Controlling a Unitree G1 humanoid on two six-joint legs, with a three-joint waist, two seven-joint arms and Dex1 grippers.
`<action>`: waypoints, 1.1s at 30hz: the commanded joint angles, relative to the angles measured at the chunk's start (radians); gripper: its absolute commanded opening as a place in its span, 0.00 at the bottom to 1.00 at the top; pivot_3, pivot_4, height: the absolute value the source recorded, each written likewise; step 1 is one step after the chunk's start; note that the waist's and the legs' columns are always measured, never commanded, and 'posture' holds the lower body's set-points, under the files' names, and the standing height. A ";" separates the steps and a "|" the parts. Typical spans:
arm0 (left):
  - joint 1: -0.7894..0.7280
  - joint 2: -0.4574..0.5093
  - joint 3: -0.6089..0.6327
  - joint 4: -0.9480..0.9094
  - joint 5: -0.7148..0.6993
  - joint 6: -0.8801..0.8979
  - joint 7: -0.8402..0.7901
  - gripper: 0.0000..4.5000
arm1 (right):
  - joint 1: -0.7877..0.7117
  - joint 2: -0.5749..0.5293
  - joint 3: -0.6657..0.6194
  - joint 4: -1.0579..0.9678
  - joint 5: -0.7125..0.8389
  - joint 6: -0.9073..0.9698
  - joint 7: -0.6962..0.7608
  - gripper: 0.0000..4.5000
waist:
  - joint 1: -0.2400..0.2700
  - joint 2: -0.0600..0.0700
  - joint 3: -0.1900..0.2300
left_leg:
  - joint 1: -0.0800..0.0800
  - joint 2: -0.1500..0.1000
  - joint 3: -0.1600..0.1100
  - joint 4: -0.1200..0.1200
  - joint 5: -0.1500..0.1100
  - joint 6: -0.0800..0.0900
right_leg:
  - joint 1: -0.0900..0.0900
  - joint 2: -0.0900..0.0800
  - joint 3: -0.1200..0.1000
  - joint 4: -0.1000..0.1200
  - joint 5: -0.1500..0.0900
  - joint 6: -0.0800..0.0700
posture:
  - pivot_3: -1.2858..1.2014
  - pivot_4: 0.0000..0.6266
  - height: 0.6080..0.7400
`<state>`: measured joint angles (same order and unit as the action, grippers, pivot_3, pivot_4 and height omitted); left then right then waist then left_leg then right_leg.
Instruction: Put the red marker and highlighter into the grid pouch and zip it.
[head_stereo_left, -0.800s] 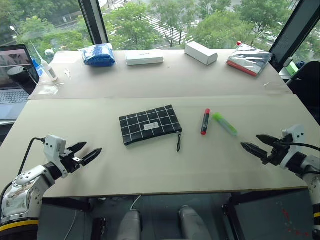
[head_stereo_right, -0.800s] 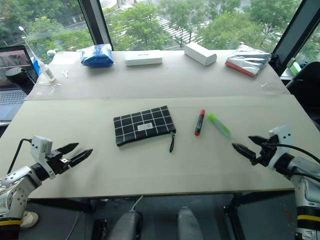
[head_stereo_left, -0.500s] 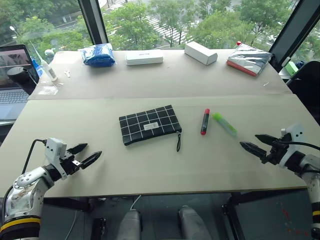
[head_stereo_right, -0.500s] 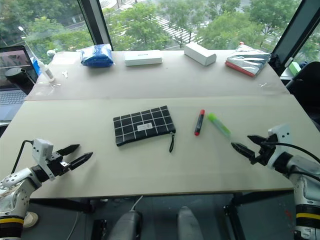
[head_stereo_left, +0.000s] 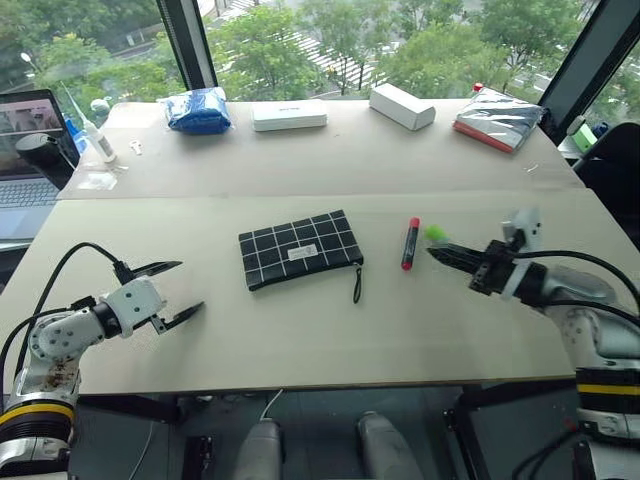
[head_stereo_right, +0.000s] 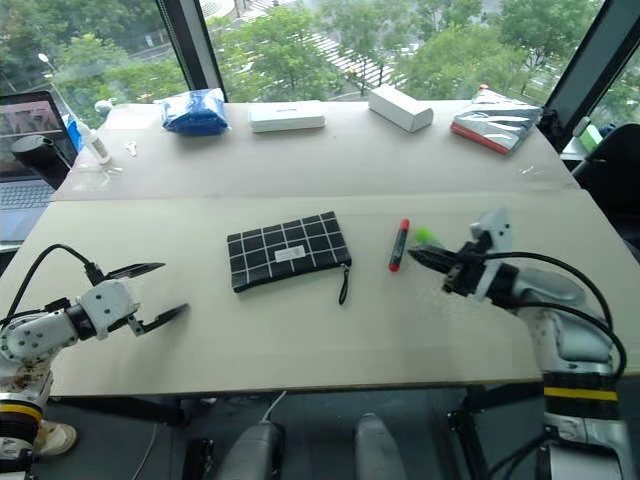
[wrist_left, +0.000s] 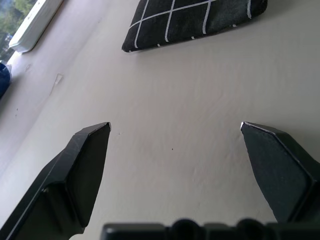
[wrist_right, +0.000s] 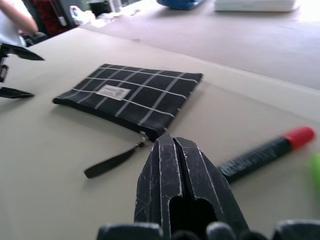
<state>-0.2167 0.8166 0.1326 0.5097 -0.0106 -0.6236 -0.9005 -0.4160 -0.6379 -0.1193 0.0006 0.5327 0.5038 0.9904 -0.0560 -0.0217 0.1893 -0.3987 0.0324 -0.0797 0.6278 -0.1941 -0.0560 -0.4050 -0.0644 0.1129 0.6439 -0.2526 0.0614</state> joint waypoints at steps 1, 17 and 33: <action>-0.025 0.016 -0.064 0.022 0.080 -0.032 0.020 1.00 | -0.133 0.084 0.132 -0.004 -0.097 -0.033 -0.060 0.01 | -0.001 0.000 0.000 | 0.000 0.000 0.000 0.000 0.000 0.000 | 0.000 0.000 0.000 0.000 0.000 0.000 | 0.52 0.24 1.00; -0.151 -0.080 -0.137 0.002 -0.020 0.018 0.001 1.00 | -0.366 0.192 0.455 0.295 -0.553 -0.226 -0.183 0.01 | 0.018 0.001 0.000 | -0.002 0.000 -0.001 0.001 0.000 0.000 | -0.002 0.000 -0.002 0.003 0.000 -0.001 | 0.52 0.24 1.00; -0.151 -0.052 -0.140 0.020 -0.023 0.055 -0.055 1.00 | -0.363 0.202 0.528 0.391 -0.707 -0.269 -0.199 0.01 | -0.005 0.001 -0.001 | -0.001 0.001 -0.002 0.000 0.000 0.000 | -0.003 0.001 -0.003 0.004 0.001 -0.001 | 0.52 0.24 1.00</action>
<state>-0.3686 0.7450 -0.0047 0.5269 -0.0303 -0.5764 -0.9413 -0.7777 -0.4238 0.3799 0.3717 -0.1147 0.2483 0.8040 -0.0606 -0.0211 0.1887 -0.3997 0.0337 -0.0815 0.6275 -0.1940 -0.0560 -0.4080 -0.0632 0.1102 0.6475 -0.2518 0.0602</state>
